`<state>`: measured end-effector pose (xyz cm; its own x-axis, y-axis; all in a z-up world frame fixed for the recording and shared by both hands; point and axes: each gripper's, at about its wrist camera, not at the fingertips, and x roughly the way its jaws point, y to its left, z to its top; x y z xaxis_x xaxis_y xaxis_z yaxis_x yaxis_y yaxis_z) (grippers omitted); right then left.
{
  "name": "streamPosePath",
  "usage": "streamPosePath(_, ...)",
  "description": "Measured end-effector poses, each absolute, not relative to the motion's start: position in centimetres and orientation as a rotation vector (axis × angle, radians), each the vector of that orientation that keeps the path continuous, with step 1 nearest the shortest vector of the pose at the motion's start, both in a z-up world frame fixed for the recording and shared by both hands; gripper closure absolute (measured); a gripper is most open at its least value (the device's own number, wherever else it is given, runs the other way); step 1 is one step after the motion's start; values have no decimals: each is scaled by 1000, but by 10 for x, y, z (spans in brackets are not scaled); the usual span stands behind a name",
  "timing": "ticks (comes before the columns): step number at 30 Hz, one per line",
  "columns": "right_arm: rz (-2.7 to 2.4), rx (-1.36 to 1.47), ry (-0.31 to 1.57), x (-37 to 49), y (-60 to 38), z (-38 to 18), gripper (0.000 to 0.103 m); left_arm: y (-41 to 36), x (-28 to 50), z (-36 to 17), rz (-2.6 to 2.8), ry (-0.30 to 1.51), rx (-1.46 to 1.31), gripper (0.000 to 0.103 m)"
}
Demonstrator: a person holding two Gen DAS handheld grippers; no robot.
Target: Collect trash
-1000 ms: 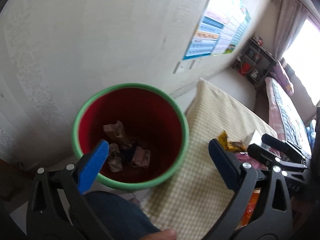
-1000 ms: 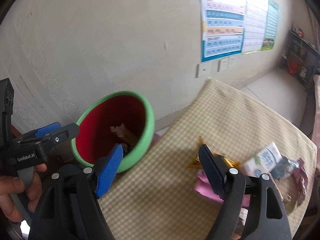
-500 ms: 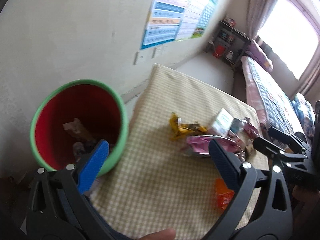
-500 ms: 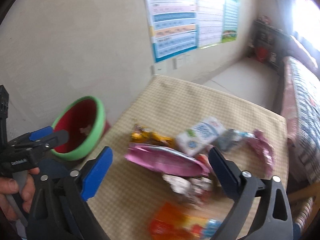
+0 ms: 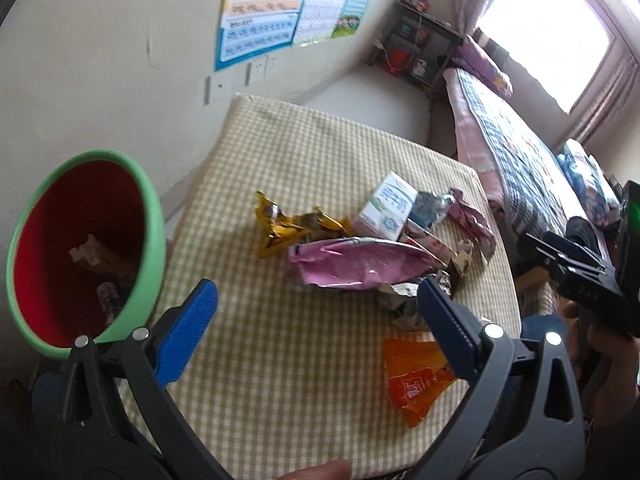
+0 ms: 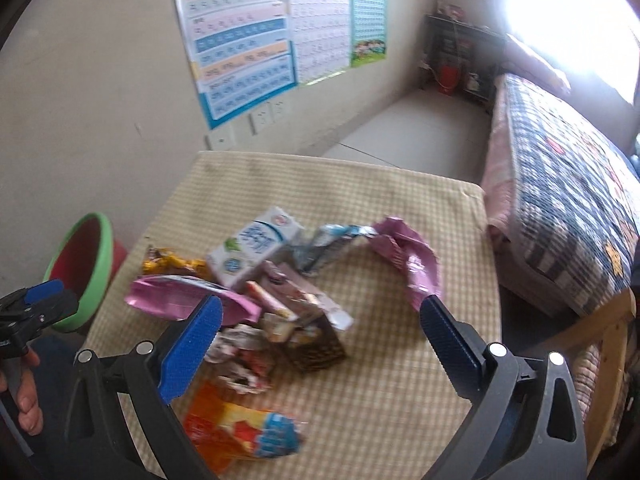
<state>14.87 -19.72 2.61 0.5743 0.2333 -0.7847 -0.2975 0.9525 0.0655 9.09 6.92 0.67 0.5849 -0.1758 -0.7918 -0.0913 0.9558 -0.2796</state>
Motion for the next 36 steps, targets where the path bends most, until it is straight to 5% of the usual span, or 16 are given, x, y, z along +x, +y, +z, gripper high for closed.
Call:
streamPosePath(26, 177, -48, 1049, 228, -254, -49, 13, 59, 142, -52, -70, 1103, -336, 12)
streamPosePath(33, 186, -35, 1091, 244, -257, -70, 22, 57, 153, -61, -72, 1122, -355, 33)
streamPosePath(36, 195, -21, 1117, 247, -259, -77, 38, 55, 156, -63, -74, 1131, -358, 46)
